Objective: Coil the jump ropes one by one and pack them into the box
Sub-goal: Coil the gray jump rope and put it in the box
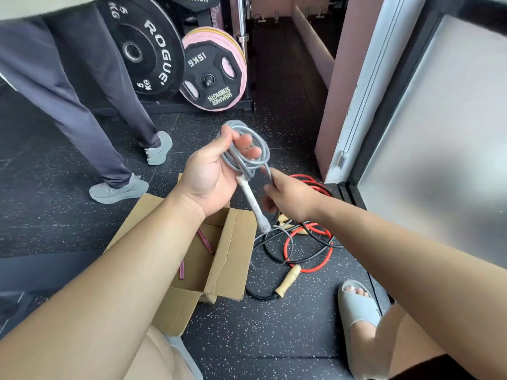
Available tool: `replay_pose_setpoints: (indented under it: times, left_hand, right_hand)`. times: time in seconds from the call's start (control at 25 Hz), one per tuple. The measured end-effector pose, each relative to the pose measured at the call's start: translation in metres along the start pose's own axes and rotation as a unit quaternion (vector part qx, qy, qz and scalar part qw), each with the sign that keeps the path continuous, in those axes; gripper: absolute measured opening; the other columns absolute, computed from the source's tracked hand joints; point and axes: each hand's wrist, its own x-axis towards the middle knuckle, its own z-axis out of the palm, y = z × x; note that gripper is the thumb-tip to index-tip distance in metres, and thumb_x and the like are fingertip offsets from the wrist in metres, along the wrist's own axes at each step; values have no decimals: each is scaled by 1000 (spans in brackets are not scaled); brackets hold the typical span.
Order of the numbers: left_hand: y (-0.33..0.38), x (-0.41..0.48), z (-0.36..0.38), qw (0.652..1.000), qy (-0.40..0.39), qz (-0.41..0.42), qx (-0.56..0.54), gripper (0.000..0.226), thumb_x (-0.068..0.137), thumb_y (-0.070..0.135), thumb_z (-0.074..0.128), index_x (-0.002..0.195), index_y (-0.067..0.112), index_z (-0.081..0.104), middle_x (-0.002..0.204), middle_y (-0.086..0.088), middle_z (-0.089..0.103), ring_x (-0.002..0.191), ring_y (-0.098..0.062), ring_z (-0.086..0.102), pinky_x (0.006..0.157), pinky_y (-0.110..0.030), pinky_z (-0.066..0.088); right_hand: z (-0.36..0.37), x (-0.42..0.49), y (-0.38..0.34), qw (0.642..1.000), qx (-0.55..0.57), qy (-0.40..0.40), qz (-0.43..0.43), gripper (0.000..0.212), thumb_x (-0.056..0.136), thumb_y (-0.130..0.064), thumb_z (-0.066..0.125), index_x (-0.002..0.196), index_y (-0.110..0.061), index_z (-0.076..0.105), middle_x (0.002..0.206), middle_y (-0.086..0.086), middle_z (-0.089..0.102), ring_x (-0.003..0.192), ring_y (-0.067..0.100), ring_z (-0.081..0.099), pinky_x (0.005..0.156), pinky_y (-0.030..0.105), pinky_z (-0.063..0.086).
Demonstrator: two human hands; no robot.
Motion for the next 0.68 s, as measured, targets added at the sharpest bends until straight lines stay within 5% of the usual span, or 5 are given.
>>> replay_pose_setpoints:
  times: [0.24,0.4,0.56,0.6,0.68]
  left_hand:
    - [-9,8,-4,973,75,138,168,10,105,15,45,103,12,54,84,-3,76,84,-22,74,83,-34,57]
    - [-25,13,-17,888,78,192,411,11,102,21,51,106,11,49,89,-2,76,90,-15,73,93,-36,55]
    - [-21,14,-25,732,104,130,661,28,99,42,50,112,18,56,96,5,68,94,-20,62,79,-33,44]
    - [-20,15,-27,722,88,107,678,31,98,45,49,113,20,58,98,4,67,95,-21,62,80,-34,45]
    - [-20,15,-29,786,4,49,616,27,93,46,48,107,26,60,94,-1,72,92,-25,66,88,-45,50]
  right_hand:
    - [7,-6,-20,985,-152,-79,8,58,105,-18,38,156,-4,13,105,16,70,82,26,63,72,33,46]
    - [4,-13,-42,962,-263,-12,-72,18,104,-28,47,104,-12,55,92,16,68,89,37,62,65,34,32]
    - [-20,-14,-50,958,-254,64,-119,24,91,-46,67,84,-23,65,77,0,65,73,25,58,66,37,50]
    - [-27,-13,-49,963,-226,76,-125,25,85,-47,74,79,-26,61,75,-5,65,70,20,56,67,38,51]
    - [-39,-14,-46,971,-170,83,-144,35,75,-44,83,75,-29,52,71,-10,68,66,12,58,66,37,53]
